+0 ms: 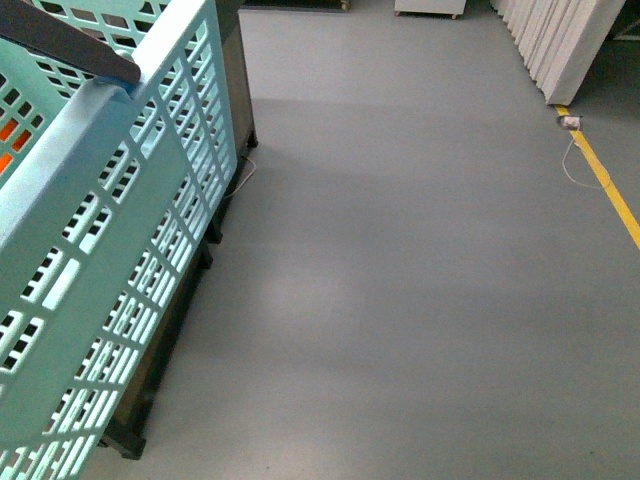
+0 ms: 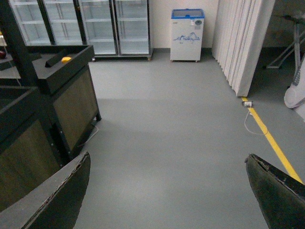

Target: Pick lemon and mango into basket

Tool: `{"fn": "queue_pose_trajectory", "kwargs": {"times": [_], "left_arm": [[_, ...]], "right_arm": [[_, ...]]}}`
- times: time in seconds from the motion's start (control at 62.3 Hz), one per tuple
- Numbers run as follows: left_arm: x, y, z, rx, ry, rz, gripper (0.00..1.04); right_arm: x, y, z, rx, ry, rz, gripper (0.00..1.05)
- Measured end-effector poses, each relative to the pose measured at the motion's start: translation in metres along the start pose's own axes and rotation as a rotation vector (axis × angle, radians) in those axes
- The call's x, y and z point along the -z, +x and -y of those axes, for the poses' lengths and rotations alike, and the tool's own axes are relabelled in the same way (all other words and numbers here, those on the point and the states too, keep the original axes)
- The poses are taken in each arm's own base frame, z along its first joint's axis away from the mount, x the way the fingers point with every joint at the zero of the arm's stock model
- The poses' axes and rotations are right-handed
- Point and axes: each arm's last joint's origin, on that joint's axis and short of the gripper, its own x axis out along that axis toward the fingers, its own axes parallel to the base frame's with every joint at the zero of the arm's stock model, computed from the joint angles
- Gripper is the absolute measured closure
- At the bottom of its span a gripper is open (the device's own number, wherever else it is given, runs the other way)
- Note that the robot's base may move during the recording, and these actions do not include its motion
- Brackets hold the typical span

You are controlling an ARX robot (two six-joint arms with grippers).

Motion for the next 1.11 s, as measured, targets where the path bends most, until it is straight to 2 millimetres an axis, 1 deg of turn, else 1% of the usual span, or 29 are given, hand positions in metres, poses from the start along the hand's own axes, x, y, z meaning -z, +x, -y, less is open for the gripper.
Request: {"fn": "queue_pose_trajectory", "kwargs": {"times": [0.144, 1.107], "left_arm": [[-0.0009, -0.0006, 0.0001, -0.001, 0.002, 0.02, 0.9], [-0.0011, 0.0, -0.0002, -0.006, 0.007, 0.021, 0.9]], "right_arm": [[-0.0001, 0.0, 0.0, 0.0, 0.0, 0.001, 0.09], [0.0, 0.0, -0.0001, -0.005, 0.0, 0.0, 0.09]]}}
